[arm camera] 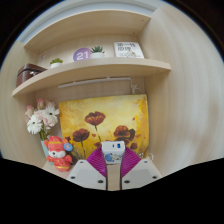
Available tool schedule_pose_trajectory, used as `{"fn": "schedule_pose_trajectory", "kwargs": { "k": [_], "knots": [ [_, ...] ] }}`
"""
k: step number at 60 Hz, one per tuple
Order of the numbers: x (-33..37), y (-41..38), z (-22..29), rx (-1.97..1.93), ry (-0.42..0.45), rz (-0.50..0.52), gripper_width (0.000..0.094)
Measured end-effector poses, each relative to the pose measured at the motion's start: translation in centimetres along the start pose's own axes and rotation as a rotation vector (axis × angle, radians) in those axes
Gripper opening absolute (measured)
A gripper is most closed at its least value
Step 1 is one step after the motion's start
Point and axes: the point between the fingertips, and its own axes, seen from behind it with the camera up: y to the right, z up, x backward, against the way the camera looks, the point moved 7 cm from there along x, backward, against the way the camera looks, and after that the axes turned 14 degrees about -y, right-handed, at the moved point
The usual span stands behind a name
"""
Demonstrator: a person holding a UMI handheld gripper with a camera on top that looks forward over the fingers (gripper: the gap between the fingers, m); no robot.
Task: Unplug charger
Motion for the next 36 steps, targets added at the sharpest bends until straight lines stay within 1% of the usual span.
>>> {"fn": "schedule_pose_trajectory", "kwargs": {
  "k": [1,2,3,4,5,9,10,12,15,21,24,31,35,36],
  "knots": [
    [-0.4,0.8,-0.8,0.007,-0.007,-0.006,0.0146],
    [-0.6,1.5,-0.2,0.024,-0.066,-0.019,0.0147],
    [-0.6,2.4,-1.3,0.03,-0.078,-0.028,0.0146],
    [-1.6,3.1,-3.7,0.024,-0.051,-0.031,0.0147],
    [-2.1,3.8,-5.0,0.027,-0.066,-0.034,0.0146],
    [-3.9,5.8,-9.9,0.019,-0.186,-0.014,0.0145],
    [-3.3,6.4,-10.0,0.02,-0.254,-0.013,0.0147],
    [-4.2,6.8,-12.1,0.008,-0.31,-0.01,0.0147],
    [-4.7,8.3,-15.8,0.022,-0.356,0.0,0.0147],
    [-5.8,9.0,-20.6,0.046,-0.471,0.031,0.0147],
    [-6.2,9.1,-22.6,0.061,-0.497,0.051,0.0157],
    [-6.5,9.2,-24.9,0.075,-0.543,0.075,0.0193],
    [-6.6,9.0,-25.7,0.051,-0.566,0.093,0.0252],
    [-6.7,9.0,-25.5,0.049,-0.552,0.096,0.0264]
  ]
}}
